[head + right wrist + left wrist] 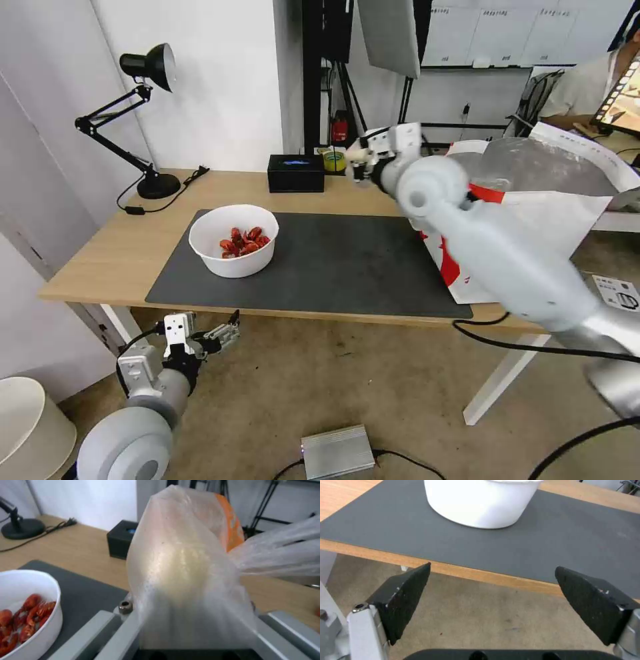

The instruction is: Pick up the trash from the table and place it into the takeout bag.

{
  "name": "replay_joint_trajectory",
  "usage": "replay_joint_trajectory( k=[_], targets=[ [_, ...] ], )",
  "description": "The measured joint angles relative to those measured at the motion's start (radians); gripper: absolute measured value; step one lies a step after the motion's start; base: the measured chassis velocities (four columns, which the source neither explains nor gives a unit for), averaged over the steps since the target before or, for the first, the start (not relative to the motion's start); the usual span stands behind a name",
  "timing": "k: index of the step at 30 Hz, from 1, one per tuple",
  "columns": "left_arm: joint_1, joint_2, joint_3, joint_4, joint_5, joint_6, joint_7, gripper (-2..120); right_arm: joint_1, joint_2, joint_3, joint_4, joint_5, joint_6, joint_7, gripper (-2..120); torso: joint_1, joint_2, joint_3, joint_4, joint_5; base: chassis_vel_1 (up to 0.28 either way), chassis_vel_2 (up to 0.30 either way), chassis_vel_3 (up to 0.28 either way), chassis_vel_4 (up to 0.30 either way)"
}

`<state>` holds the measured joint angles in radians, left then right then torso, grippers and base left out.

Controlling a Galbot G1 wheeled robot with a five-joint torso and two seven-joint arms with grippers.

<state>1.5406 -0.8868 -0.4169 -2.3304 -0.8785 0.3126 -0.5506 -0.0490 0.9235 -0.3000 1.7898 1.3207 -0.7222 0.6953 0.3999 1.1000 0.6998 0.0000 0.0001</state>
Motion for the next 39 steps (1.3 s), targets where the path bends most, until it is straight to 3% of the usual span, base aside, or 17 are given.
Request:
replay_joint_trajectory(
  k=[12,18,29,39],
  targets=[
    [0.008,-0.004,0.007,-0.013,0.008,0.000,-0.003,100,-0.019,-0.204,0.092,0.146,0.159,-0.001,0.136,6,0.000,0.000,0.000,-0.0001,0.0001,0.000,0.000,0.000,0.000],
    [0.004,-0.007,0.024,-0.016,0.013,0.000,-0.003,100,-0.048,-0.275,0.147,0.168,0.196,0.000,0.142,6,0.000,0.000,0.000,0.0000,0.0001,0.000,0.000,0.000,0.000],
    [0.004,-0.002,0.034,-0.021,0.019,0.001,0.000,100,-0.110,-0.371,0.239,0.150,0.208,0.002,0.125,5,0.000,0.000,0.000,-0.0002,-0.0001,0.000,0.000,0.000,0.000],
    [-0.009,0.006,0.046,-0.028,0.018,0.001,0.000,100,-0.155,-0.402,0.264,0.060,0.205,0.003,0.108,5,0.000,0.000,0.000,-0.0002,0.0000,0.000,0.000,0.000,0.000]
  ],
)
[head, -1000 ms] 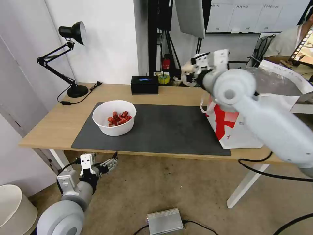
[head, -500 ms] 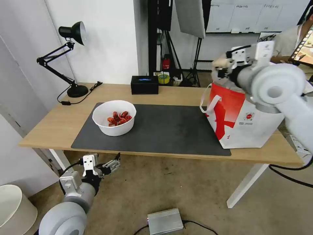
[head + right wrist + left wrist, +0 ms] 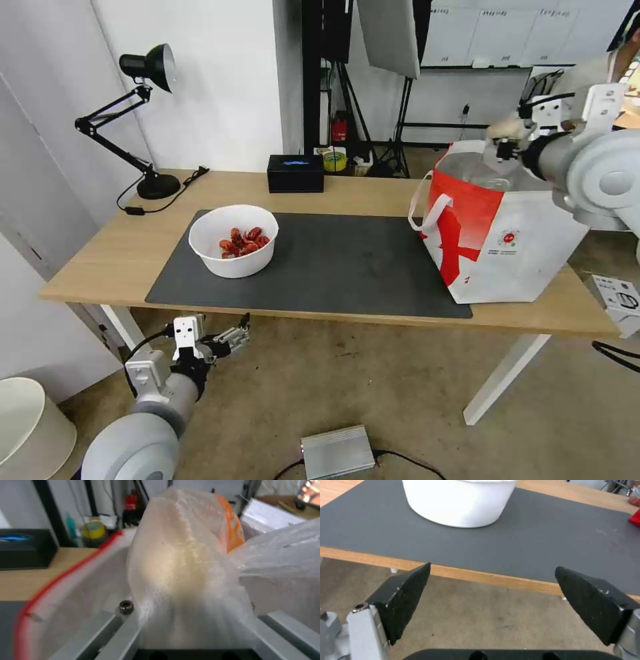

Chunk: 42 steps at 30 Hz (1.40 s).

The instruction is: Pick up the trash from the table and place it into the takeout bag.

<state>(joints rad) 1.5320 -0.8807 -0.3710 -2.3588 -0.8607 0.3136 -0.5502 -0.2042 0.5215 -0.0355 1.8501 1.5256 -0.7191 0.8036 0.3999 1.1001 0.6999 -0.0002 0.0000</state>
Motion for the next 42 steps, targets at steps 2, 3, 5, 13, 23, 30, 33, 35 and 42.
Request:
replay_joint_trajectory(
  k=[2,3,5,13,23,30,33,35,42],
  targets=[
    [-0.003,0.000,0.001,0.001,-0.001,0.000,0.000,100,-0.003,0.004,0.000,-0.016,0.000,0.000,0.000,5,0.000,0.000,0.000,0.0000,0.0000,0.000,0.000,0.000,0.000],
    [-0.004,0.001,0.001,0.003,-0.001,0.000,0.000,100,-0.005,0.010,0.000,-0.031,0.000,0.000,0.000,5,0.000,0.000,0.000,0.0000,0.0000,0.000,0.000,0.000,0.000],
    [-0.005,0.001,0.001,0.005,-0.002,0.000,0.000,100,-0.008,0.015,0.000,-0.044,0.001,0.000,0.000,5,0.000,0.000,0.000,0.0001,0.0000,0.000,0.000,0.000,0.000],
    [-0.008,0.009,0.001,0.010,-0.007,0.000,0.002,100,-0.017,0.053,-0.001,-0.120,0.040,0.000,0.023,15,0.000,0.000,0.000,0.0002,0.0000,0.000,0.000,0.000,0.000],
    [-0.010,0.010,-0.001,0.010,-0.009,0.000,0.002,100,0.005,0.048,-0.006,-0.118,0.090,0.000,0.053,52,0.000,0.000,0.000,0.0002,-0.0001,0.000,0.000,0.000,0.000],
    [-0.008,0.010,-0.001,0.004,-0.009,0.000,0.002,100,0.004,0.024,-0.007,-0.102,0.110,-0.001,0.055,75,0.000,0.000,0.000,0.0002,-0.0001,0.000,0.000,0.000,0.000],
    [-0.005,0.010,-0.002,-0.001,-0.009,-0.001,0.002,100,-0.003,0.010,-0.006,-0.088,0.114,-0.001,0.055,88,0.000,0.000,0.000,0.0001,-0.0001,0.000,0.000,0.000,0.000],
    [-0.004,0.010,-0.002,-0.002,-0.009,-0.001,0.002,100,-0.005,0.007,-0.005,-0.084,0.114,-0.001,0.056,92,0.000,0.000,0.000,0.0001,-0.0001,0.000,0.000,0.000,0.000],
    [0.007,0.005,-0.018,-0.015,-0.008,-0.001,0.002,100,-0.008,-0.014,0.004,-0.042,0.074,0.021,0.033,100,0.000,0.000,0.000,0.0001,-0.0001,0.000,0.000,0.000,0.000]
  ],
)
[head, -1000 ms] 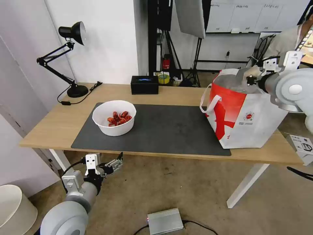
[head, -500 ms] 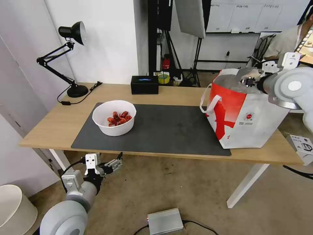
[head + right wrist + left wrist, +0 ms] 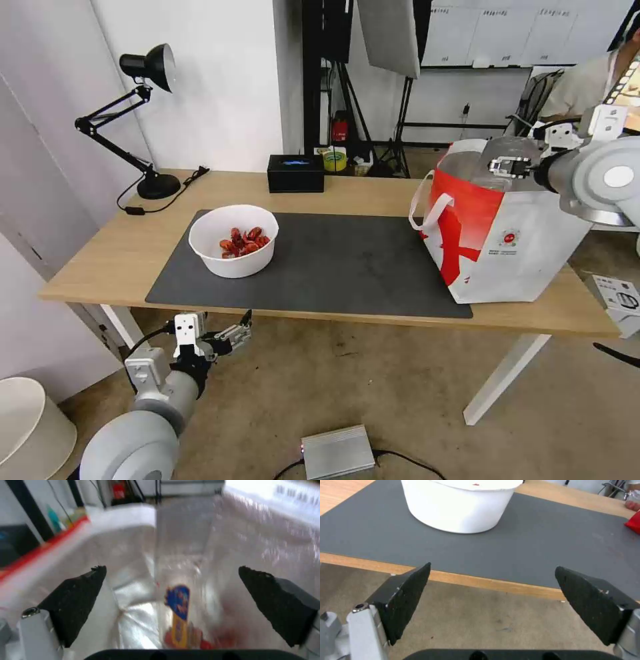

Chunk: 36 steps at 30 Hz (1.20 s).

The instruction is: Pick up the trash from the table and place it into the takeout bag.

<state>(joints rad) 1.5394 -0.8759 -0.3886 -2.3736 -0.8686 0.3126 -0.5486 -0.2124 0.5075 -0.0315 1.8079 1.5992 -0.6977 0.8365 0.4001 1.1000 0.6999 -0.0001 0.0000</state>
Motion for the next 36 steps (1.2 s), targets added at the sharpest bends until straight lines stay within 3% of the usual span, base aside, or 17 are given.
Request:
replay_joint_trajectory(
  k=[2,5,6,9,14,19,23,30,36],
  targets=[
    [0.003,-0.001,-0.003,-0.002,0.000,0.000,0.000,100,-0.001,-0.004,0.003,0.013,-0.025,0.024,-0.034,100,0.000,0.000,0.000,0.0000,0.0000,0.000,0.000,0.000,0.000],
    [0.008,-0.004,-0.010,-0.005,0.001,0.000,-0.001,100,-0.032,-0.015,0.017,0.051,-0.154,0.179,-0.191,100,0.000,0.000,0.000,0.0001,-0.0001,0.000,0.000,0.000,0.000],
    [0.008,-0.004,-0.010,-0.005,0.001,0.000,-0.001,100,-0.032,-0.015,0.017,0.051,-0.154,0.179,-0.191,100,0.000,0.000,0.000,0.0001,-0.0001,0.000,0.000,0.000,0.000],
    [0.013,-0.007,-0.015,-0.008,0.001,0.000,-0.002,100,-0.079,-0.025,0.036,0.092,-0.247,0.363,-0.328,100,0.000,0.000,0.000,0.0001,-0.0001,0.000,0.000,0.000,0.000],
    [0.018,-0.011,-0.023,-0.014,0.002,0.000,-0.004,100,-0.174,-0.046,0.083,0.165,-0.292,0.470,-0.416,100,0.000,0.000,0.000,0.0002,-0.0002,0.000,0.000,0.000,0.000],
    [0.021,-0.012,-0.029,-0.017,0.003,0.000,-0.004,100,-0.310,-0.065,0.147,0.234,-0.359,0.552,-0.455,100,0.000,0.000,0.000,0.0000,0.0001,0.000,0.000,0.000,0.000],
    [0.025,-0.023,-0.044,-0.022,0.009,0.000,-0.006,100,-0.508,-0.077,0.188,0.307,-0.485,0.639,-0.496,100,0.000,0.000,0.000,-0.0004,0.0003,0.000,0.000,0.000,0.000],
    [0.033,-0.036,-0.077,-0.029,0.001,0.001,-0.007,100,-0.636,-0.054,0.179,0.343,-0.581,0.674,-0.489,100,0.000,0.000,0.000,0.0004,-0.0001,0.000,0.000,0.000,0.000],
    [0.035,-0.036,-0.089,-0.030,-0.007,0.002,-0.008,100,-0.820,-0.044,0.229,0.374,-0.689,0.678,-0.450,100,0.000,0.000,0.000,0.0001,-0.0002,0.000,0.000,0.000,0.000]
  ],
)
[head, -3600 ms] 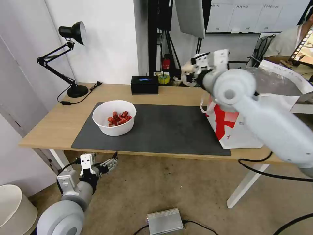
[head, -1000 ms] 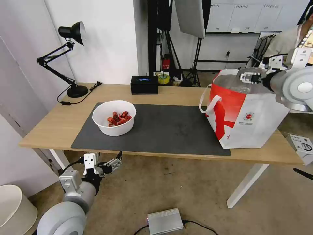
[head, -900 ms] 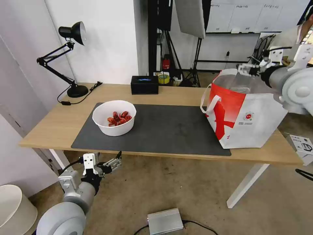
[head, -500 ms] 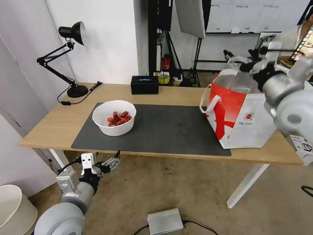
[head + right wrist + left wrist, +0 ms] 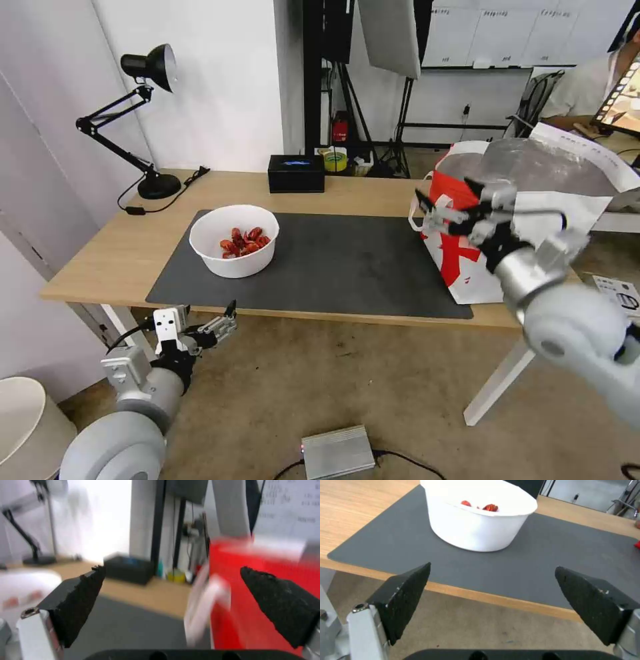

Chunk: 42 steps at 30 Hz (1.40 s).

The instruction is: Pick up the trash from the table and place it into the takeout bag.

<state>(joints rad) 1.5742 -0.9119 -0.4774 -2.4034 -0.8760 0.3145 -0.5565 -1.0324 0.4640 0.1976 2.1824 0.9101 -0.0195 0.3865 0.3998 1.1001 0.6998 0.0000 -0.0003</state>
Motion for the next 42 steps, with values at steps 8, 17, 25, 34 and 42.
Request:
replay_joint_trajectory(
  k=[8,17,25,34,42],
  targets=[
    [0.010,-0.005,-0.022,-0.001,-0.008,0.001,-0.001,100,-0.298,0.062,0.049,0.010,-0.113,0.014,0.047,100,0.000,0.000,0.000,-0.0002,0.0002,0.000,0.000,0.000,0.000],
    [0.012,-0.004,-0.025,0.001,-0.008,0.001,-0.001,100,-0.423,0.097,0.057,0.037,-0.170,0.025,0.081,100,0.000,0.000,0.000,-0.0001,0.0002,0.000,0.000,0.000,0.000],
    [0.030,-0.011,-0.046,-0.006,-0.008,0.001,-0.001,100,-0.531,0.109,0.069,0.107,-0.209,-0.026,0.224,100,0.000,0.000,0.000,0.0000,0.0002,0.000,0.000,0.000,0.000],
    [0.038,-0.015,-0.051,-0.012,-0.008,0.001,-0.001,100,-0.615,0.107,0.093,0.158,-0.205,-0.106,0.331,100,0.000,0.000,0.000,-0.0001,0.0001,0.000,0.000,0.000,0.000],
    [0.051,-0.020,-0.060,-0.017,-0.007,0.001,0.000,100,-0.658,0.097,0.116,0.157,-0.205,-0.113,0.311,100,0.000,0.000,0.000,0.0000,0.0002,0.000,0.000,0.000,0.000]
  ],
)
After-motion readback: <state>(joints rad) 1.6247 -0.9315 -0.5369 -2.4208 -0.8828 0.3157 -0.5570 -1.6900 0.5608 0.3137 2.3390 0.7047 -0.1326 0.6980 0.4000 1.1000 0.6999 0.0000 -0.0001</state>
